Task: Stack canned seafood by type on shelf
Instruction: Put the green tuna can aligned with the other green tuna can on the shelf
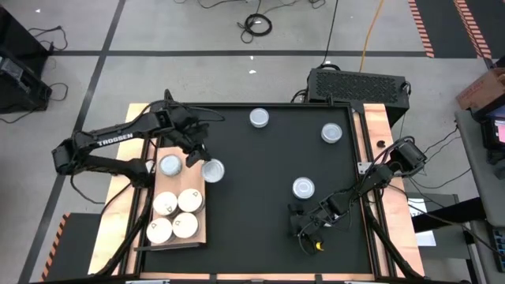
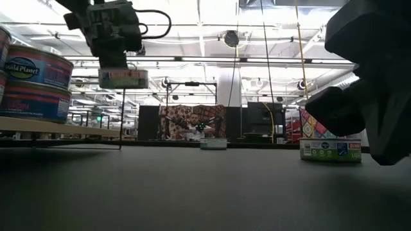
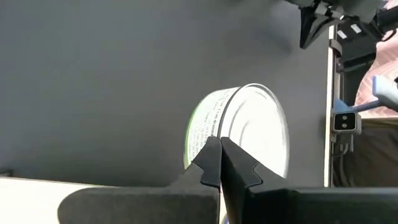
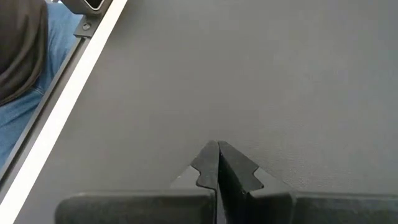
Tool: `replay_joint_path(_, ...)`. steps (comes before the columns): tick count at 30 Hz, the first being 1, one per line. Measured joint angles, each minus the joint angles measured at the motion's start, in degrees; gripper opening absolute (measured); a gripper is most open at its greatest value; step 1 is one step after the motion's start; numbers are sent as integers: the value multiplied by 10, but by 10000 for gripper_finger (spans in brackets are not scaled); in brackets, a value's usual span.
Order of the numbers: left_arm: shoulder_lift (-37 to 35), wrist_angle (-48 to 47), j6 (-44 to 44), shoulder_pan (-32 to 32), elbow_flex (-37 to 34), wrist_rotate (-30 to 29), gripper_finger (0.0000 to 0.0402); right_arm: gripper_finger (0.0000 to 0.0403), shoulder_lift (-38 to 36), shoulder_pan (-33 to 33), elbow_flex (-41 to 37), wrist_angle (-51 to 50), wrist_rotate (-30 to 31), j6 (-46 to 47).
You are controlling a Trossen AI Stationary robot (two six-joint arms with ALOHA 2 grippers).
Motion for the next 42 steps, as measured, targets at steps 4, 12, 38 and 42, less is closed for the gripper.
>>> replay_joint_path(4, -17, 12, -10, -17, -2, -12, 0, 0, 0, -1, 0, 0, 0, -1)
replay_joint_path(12, -50, -23, -80, -58, -2, -83, 0, 0, 0, -4, 0, 3, 1, -1)
replay_joint_path(38, -174, -123, -65, 18, -99, -195, 0, 0, 0, -4, 0, 3, 0, -2)
replay_joint_path(42, -173, -104, -59, 35, -105, -195, 0, 0, 0, -4, 0, 7, 0, -2)
